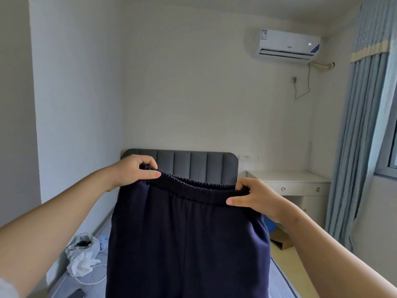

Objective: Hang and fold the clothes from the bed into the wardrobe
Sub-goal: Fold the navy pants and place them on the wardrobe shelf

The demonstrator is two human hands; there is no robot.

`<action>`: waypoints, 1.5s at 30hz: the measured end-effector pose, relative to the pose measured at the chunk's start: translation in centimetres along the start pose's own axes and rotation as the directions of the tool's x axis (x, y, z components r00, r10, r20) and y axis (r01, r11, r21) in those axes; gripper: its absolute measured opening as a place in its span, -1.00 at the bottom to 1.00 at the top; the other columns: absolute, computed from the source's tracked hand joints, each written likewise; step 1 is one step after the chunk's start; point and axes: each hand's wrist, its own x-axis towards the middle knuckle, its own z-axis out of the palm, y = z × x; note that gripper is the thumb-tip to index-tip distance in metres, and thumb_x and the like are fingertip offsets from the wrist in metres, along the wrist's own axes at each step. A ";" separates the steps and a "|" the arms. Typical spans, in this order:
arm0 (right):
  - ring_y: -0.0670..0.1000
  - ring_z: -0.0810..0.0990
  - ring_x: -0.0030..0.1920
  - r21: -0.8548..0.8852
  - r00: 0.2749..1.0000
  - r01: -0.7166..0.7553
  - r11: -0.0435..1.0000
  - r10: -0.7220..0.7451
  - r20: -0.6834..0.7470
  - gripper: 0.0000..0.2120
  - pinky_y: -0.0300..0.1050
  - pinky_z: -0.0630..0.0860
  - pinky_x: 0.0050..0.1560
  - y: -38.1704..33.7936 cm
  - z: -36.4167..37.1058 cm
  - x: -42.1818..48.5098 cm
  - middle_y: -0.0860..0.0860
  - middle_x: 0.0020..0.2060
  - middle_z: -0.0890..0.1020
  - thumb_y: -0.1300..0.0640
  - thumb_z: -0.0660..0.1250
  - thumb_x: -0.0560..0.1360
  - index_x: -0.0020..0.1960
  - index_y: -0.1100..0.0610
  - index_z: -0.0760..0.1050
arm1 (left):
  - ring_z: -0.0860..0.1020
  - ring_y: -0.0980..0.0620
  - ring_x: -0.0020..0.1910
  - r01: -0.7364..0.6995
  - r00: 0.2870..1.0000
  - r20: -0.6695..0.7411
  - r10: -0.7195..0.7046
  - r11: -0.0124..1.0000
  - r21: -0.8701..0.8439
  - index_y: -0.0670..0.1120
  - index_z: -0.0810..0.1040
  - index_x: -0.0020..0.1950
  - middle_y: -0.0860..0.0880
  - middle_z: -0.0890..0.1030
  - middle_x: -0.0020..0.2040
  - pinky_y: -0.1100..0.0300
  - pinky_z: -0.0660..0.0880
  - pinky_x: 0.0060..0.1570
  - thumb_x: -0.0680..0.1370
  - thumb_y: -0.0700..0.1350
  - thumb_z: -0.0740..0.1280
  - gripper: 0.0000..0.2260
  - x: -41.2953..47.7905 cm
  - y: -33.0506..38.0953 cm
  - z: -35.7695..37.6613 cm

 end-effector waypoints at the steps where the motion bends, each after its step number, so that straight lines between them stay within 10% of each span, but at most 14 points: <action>1: -0.12 0.35 -0.40 -0.012 1.000 0.009 1.000 -0.009 -0.030 -0.66 -0.32 0.31 -0.38 -0.2 0.3 0.2 -0.08 -0.43 0.41 0.09 0.50 0.33 -0.36 0.06 0.32 | 0.41 0.26 -0.42 0.007 1.000 -0.022 -0.007 1.000 0.006 -0.06 0.55 -0.27 0.16 0.47 -0.44 0.43 0.34 -0.34 0.47 -0.13 0.41 -0.87 -0.2 -0.1 -0.1; 9: -0.03 0.35 -0.39 0.472 0.989 0.020 0.882 0.053 -0.139 -0.61 -0.16 0.33 -0.35 -1.8 3.0 0.8 -0.01 -0.45 0.36 0.24 0.39 0.43 -0.45 0.02 0.28 | 0.36 0.20 -0.43 0.039 0.999 -0.031 -0.036 0.994 0.104 -0.09 0.42 -0.34 0.11 0.43 -0.44 0.36 0.27 -0.37 0.49 -0.13 0.38 -0.76 -2.4 -0.4 -2.2; 16: -0.13 0.53 -0.46 0.622 0.993 -0.085 0.779 0.117 -0.012 -0.74 -0.23 0.45 -0.47 -3.4 4.0 0.2 -0.06 -0.42 0.54 0.17 0.36 0.47 -0.38 -0.04 0.51 | 0.24 0.12 -0.45 0.048 0.997 0.078 -0.026 0.954 -0.297 -0.07 0.27 -0.37 0.04 0.27 -0.44 0.36 0.24 -0.46 0.41 -0.26 0.34 -0.72 -3.6 -1.0 -2.1; 21: -0.26 0.59 -0.24 0.101 0.995 -0.010 0.995 0.000 0.104 -0.78 -0.41 0.48 -0.22 -2.9 4.0 -0.7 -0.17 -0.21 0.59 0.03 0.50 0.33 -0.08 -0.19 0.58 | 0.42 0.28 -0.40 -0.036 0.944 0.328 -0.039 0.975 0.217 0.18 0.60 -0.07 0.25 0.48 -0.41 0.49 0.34 -0.35 0.33 0.02 0.50 -0.79 -3.9 -1.4 -2.5; 27: -0.12 0.49 -0.24 -0.534 0.990 0.076 0.842 0.002 0.144 -0.90 -0.17 0.46 -0.18 -3.4 5.1 -0.6 -0.17 -0.30 0.53 -0.01 0.42 0.36 -0.22 -0.07 0.50 | 0.48 0.17 -0.18 -0.183 0.930 0.363 -0.053 0.790 0.586 0.14 0.53 -0.29 0.12 0.51 -0.16 0.19 0.44 -0.11 0.44 0.07 0.38 -0.88 -3.3 -1.1 -0.4; 39: -0.02 0.23 -0.37 -0.654 0.999 0.036 0.756 -0.022 0.030 -0.80 -0.23 0.13 -0.35 -4.0 6.9 -1.2 -0.01 -0.40 0.37 0.34 0.04 0.41 -0.08 0.07 0.16 | 0.28 0.09 -0.44 -0.183 0.981 0.162 0.105 0.779 0.600 0.08 0.26 -0.31 0.07 0.36 -0.44 0.21 0.20 -0.41 0.44 -0.04 0.20 -0.84 -3.8 -0.1 3.2; 45: -0.06 0.36 -0.24 -0.535 0.998 0.050 0.843 -0.068 -0.013 -0.78 -0.27 0.21 -0.20 -3.6 6.4 -1.9 -0.14 -0.42 0.44 -0.20 0.15 0.45 -0.15 -0.06 0.31 | 0.51 0.23 -0.19 -0.265 0.959 0.241 0.146 0.762 0.591 0.21 0.54 -0.04 0.20 0.59 -0.21 0.31 0.38 -0.24 0.36 0.30 0.32 -0.73 -3.9 0.1 3.2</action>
